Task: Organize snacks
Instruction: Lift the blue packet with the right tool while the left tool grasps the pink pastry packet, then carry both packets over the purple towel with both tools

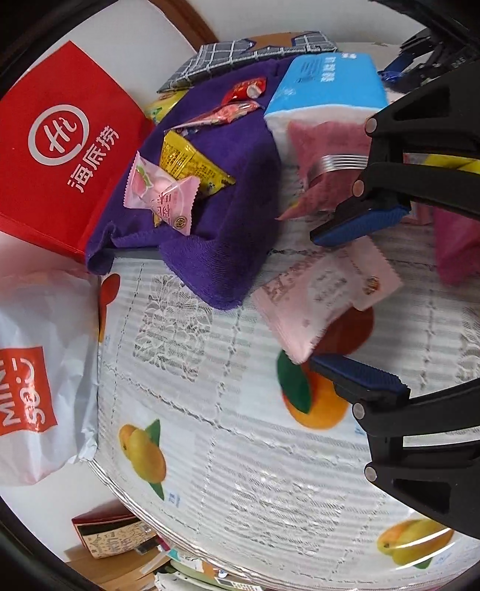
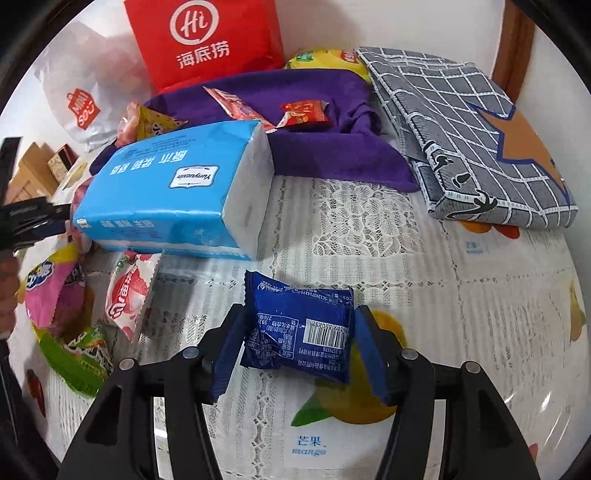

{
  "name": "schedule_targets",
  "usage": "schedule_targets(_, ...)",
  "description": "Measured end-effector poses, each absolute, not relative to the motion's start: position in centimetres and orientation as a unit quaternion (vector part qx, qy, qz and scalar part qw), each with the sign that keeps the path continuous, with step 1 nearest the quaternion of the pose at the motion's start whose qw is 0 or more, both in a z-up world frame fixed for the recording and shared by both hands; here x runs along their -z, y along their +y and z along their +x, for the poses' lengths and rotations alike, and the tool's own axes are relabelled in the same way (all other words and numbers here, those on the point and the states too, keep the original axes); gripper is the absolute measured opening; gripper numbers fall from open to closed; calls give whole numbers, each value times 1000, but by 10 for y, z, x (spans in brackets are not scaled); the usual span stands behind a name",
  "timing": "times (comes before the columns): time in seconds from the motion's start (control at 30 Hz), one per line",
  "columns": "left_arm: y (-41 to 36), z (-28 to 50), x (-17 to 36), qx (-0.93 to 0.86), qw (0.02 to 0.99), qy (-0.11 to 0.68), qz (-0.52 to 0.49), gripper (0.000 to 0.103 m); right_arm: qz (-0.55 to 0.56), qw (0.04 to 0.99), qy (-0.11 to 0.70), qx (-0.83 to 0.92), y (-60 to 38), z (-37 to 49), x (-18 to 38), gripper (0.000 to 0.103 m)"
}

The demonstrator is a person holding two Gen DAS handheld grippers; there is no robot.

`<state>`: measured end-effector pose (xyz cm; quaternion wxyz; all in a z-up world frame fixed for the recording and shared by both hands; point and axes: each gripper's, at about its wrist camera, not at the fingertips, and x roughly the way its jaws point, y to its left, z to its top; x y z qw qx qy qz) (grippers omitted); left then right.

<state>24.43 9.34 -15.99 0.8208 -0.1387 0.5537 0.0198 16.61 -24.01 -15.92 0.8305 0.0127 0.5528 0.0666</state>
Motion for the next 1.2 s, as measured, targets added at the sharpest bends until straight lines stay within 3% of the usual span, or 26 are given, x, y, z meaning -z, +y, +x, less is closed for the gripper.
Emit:
schedule_targets(0.17,83,255,162,-33,830,546,-112,58,-2,835,546,-63,-247,162,159,62)
schedule_targets(0.3,75,254,163,-43,840,538,-60,36,-13,837,544,-60,-245,165,162,62)
schedule_targets(0.6,72,243,166,-46,849,526,-32,41,-16,843,534,-63,-239,167,161,62)
schedule_targets(0.8,72,240,165,-52,853,518,-32,34,-26,854,516,-62,-236,161,164,65)
schedule_targets(1.0,77,233,159,-45,850,522,-49,32,-20,853,519,-52,-241,160,160,47)
schedule_targets(1.2,75,218,144,-35,854,517,-54,32,0,857,513,-51,-244,156,148,46)
